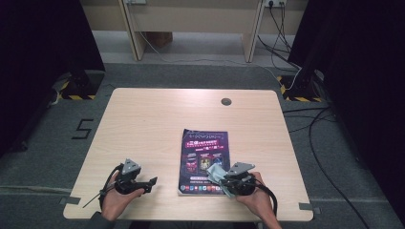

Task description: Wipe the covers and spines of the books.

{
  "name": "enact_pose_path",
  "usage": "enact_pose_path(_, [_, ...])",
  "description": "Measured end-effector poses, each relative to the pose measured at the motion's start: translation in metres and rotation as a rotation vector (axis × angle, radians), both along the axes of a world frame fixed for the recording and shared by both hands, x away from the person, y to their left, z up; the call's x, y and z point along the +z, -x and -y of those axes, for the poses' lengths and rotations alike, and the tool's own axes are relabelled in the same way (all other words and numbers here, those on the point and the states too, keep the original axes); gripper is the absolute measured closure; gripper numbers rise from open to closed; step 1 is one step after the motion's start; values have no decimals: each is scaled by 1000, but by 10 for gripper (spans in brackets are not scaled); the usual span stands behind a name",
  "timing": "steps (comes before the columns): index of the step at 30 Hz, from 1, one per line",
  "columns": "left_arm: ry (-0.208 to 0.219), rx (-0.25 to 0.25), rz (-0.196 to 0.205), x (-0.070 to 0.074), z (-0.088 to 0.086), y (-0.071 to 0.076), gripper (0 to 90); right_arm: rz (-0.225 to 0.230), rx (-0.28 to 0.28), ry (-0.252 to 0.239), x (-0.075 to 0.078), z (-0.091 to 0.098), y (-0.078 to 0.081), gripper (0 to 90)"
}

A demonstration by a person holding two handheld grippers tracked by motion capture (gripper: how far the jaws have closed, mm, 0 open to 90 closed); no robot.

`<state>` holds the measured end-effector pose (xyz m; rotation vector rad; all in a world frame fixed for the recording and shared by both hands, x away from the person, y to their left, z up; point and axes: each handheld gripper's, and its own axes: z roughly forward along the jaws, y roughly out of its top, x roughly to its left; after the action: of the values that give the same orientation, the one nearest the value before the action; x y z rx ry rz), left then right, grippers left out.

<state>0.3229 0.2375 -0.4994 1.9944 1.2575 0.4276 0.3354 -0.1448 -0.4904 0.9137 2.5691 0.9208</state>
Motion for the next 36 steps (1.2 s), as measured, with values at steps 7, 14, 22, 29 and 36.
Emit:
enact_pose_path(7, [1,-14,-6,-1,4,0,217,8,-17,13,0,-3,-19,788])
enact_pose_path(14, [52,-53,-7,-2,20,2,217,-6,-81,-10,0,-2,-57,788])
enact_pose_path(22, [80,-105,7,-4,57,2,216,-2,-153,-9,0,-1,-94,788])
enact_pose_path(29, [70,-137,-13,-9,74,1,215,18,-196,0,-1,-3,-122,788])
enact_pose_path(36, [42,-145,-24,-13,75,1,211,28,-233,13,-1,-3,-142,784])
